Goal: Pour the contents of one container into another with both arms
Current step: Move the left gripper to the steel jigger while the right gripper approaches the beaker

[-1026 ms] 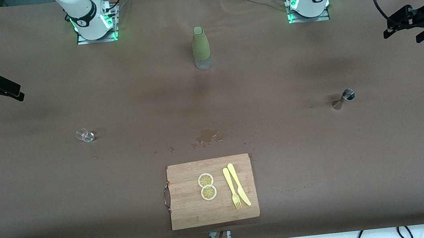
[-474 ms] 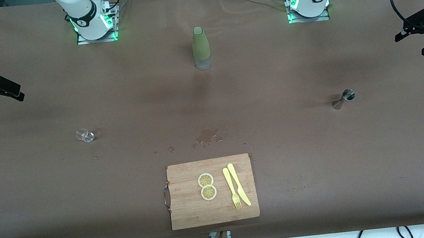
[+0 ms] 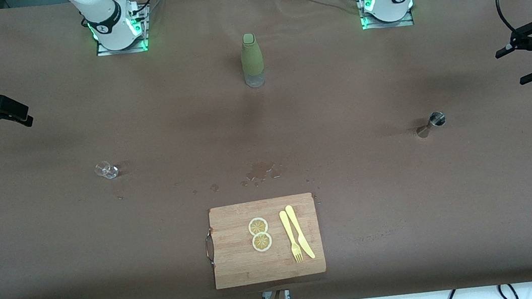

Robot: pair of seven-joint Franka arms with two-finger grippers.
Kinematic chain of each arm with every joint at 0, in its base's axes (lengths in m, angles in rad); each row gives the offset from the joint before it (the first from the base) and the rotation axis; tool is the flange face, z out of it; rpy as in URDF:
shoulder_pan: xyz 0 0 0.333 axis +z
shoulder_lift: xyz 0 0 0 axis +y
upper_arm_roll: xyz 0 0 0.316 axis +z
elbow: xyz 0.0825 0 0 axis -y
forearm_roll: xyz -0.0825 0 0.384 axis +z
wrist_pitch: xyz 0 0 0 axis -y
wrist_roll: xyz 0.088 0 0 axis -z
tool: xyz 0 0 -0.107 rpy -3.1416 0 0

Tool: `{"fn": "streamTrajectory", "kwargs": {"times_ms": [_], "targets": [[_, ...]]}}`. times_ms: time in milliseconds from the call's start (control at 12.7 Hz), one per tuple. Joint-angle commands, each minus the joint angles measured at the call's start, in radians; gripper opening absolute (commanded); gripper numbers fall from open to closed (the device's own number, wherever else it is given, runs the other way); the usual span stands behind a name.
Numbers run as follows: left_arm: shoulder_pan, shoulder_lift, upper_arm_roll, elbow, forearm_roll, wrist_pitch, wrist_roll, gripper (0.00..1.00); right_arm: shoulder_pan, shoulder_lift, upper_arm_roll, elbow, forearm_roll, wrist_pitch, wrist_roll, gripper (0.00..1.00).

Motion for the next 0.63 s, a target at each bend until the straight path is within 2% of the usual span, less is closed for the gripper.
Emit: {"fn": "streamTrajectory", "kwargs": {"times_ms": [0, 237, 553], "targets": [[0.053, 0.008, -0.006, -0.078, -0.094, 0.035, 0.166, 0.99, 0.009, 0.001, 0.009, 0.000, 0.003, -0.012, -0.020, 1.00], [0.076, 0.051, -0.006, -0.095, -0.158, 0.056, 0.319, 0.99, 0.010, 0.022, 0.009, 0.001, 0.001, -0.035, -0.145, 1.00], [0.124, 0.140, -0.006, -0.103, -0.249, 0.055, 0.569, 1.00, 0.001, 0.048, 0.006, 0.006, 0.003, -0.035, -0.446, 1.00]]}}
